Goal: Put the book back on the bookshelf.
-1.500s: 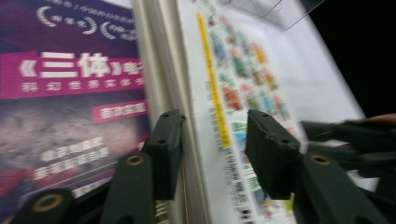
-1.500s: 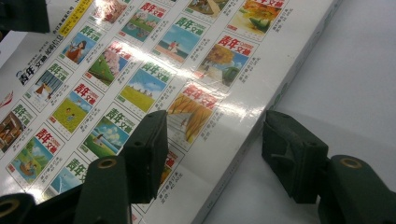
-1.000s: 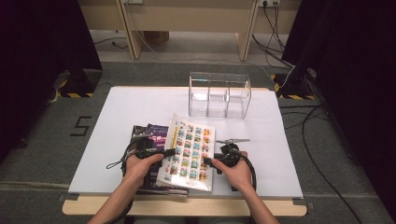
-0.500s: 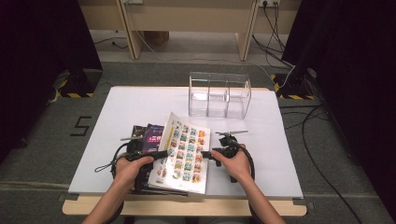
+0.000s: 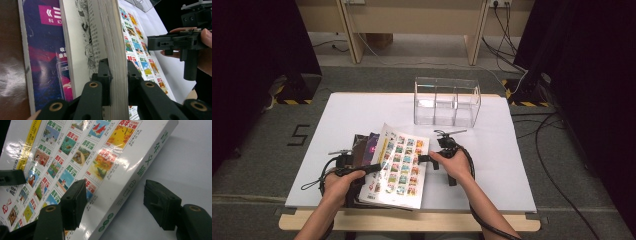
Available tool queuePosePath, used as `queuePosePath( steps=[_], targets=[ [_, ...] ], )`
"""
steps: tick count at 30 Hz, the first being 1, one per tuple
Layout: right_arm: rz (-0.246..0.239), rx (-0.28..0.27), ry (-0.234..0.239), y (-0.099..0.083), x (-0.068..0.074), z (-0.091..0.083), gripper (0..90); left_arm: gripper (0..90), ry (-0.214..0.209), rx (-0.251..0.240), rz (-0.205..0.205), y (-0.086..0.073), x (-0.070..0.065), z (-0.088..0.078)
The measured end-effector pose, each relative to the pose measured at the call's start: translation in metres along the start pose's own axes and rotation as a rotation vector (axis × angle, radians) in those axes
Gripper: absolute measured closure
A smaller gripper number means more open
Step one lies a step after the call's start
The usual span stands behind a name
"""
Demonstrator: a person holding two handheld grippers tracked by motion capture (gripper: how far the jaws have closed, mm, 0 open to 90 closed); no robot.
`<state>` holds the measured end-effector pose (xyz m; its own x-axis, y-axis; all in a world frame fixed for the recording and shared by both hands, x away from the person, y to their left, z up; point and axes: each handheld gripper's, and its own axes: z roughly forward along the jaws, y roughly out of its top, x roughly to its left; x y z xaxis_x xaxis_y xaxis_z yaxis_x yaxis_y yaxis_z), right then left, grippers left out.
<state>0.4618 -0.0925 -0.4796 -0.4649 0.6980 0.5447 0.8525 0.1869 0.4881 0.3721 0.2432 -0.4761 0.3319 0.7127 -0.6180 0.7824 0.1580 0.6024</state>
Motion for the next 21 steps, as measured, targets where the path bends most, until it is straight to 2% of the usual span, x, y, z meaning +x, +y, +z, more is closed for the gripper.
queuePosePath(
  steps=[15,17,21],
  targets=[
    [0.036,0.039,0.011,0.014,0.001,0.01,33.8,77.9,0.004,0.014,-0.002,0.002,0.0,0.001],
    [0.07,0.033,0.026,0.017,-0.001,0.011,35.1,77.8,-0.001,0.018,-0.006,0.003,0.001,0.001],
    [0.09,0.028,0.045,0.02,-0.005,0.013,36.2,77.6,0.005,0.037,0.002,0.006,0.001,0.002]
  ],
)
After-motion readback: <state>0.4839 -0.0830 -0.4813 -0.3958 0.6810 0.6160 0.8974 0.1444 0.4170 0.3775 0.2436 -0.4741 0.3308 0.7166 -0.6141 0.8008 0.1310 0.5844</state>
